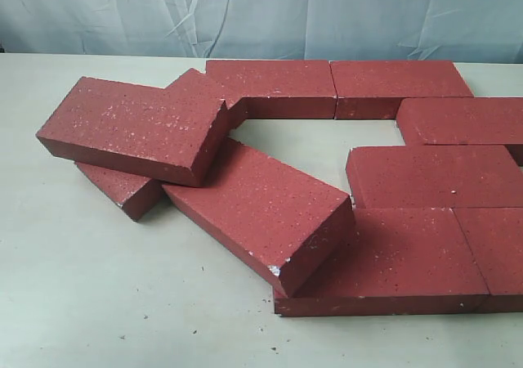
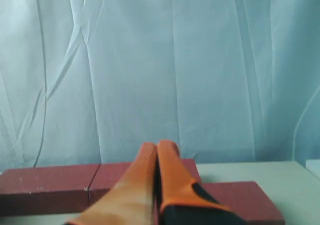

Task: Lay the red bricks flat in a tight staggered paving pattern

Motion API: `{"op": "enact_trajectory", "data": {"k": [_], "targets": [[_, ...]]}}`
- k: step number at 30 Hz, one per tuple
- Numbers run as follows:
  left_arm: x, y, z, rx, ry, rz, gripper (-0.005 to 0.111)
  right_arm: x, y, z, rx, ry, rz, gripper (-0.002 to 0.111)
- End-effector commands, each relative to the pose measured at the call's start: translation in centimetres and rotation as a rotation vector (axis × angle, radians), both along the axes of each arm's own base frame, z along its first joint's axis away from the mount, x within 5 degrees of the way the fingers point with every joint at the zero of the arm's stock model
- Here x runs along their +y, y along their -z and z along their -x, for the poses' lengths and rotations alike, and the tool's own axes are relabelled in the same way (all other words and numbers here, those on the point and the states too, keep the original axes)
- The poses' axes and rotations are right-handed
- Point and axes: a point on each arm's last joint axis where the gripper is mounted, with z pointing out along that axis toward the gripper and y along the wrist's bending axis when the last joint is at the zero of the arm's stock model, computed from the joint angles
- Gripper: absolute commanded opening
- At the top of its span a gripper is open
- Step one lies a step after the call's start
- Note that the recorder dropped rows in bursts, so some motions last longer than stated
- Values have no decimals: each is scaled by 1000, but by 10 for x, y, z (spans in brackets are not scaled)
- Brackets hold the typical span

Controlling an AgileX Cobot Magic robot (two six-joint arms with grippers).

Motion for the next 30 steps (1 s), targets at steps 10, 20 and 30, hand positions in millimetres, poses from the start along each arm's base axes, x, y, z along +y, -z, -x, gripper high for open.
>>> {"op": "enact_trajectory", "data": {"k": [10, 20, 30], "targets": [[6, -29, 8, -348, -37, 137, 0, 0, -45, 4, -299, -48, -141, -1], [6, -64, -23, -262, -46, 84, 0, 8, -103, -63, -104, -72, 97, -1], [0, -104, -101, -99, 4, -107, 0, 6, -106, -147, 202, -65, 198, -1]]}}
